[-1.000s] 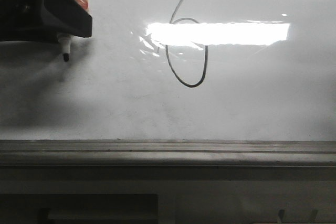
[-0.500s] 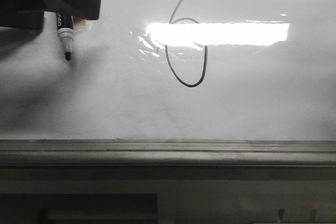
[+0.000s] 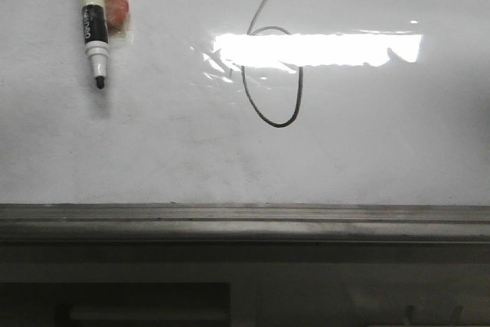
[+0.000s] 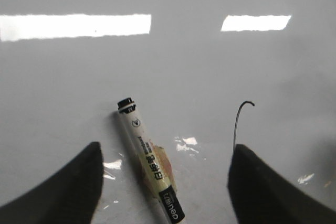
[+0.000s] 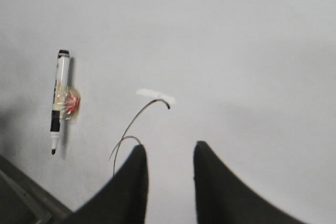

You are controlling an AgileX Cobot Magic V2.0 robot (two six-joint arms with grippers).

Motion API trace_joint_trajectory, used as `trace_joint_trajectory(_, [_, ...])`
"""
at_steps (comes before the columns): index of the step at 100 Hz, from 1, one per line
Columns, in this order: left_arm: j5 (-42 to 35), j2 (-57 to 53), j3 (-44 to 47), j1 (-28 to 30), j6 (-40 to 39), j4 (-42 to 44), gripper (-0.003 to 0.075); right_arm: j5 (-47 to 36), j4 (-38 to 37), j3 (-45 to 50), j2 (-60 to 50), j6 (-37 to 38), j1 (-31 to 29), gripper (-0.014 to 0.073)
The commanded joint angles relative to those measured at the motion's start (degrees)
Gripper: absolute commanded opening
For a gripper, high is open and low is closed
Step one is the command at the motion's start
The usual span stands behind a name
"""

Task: Write number 6 on whiteboard

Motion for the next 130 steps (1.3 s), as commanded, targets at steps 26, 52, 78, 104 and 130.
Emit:
trace_joint_trajectory(26, [2.3,-11.5,7.9,0.1,0.4,2.8,-0.0020,-7.7,3.5,9.5,-14.2,-12.8,-0.4,-0.0067])
trace_joint_trajectory(52, [2.3,-27.5,16.7,0.1,0.3,4.4,-0.0020,-13.6,5.3,23.2,-28.3,-12.8,-0.4,-0.0067])
trace_joint_trajectory(78, [-1.7,-34.8,19.1,0.1,0.2,2.7,-0.0020,-13.7,5.5,25.7,-30.8,-12.8,-0.4,-0.0066])
trace_joint_trajectory(104, [-1.7,-34.8,19.1,0.1,0.2,1.8,-0.0020,-13.4,5.4,25.7,-30.8,-12.8,-0.4,-0.0066])
trace_joint_trajectory(130, [-1.7,-34.8,19.1,0.1,0.2,1.8,-0.0020,-13.5,5.4,25.7,-30.8,-12.8,-0.4,-0.0066])
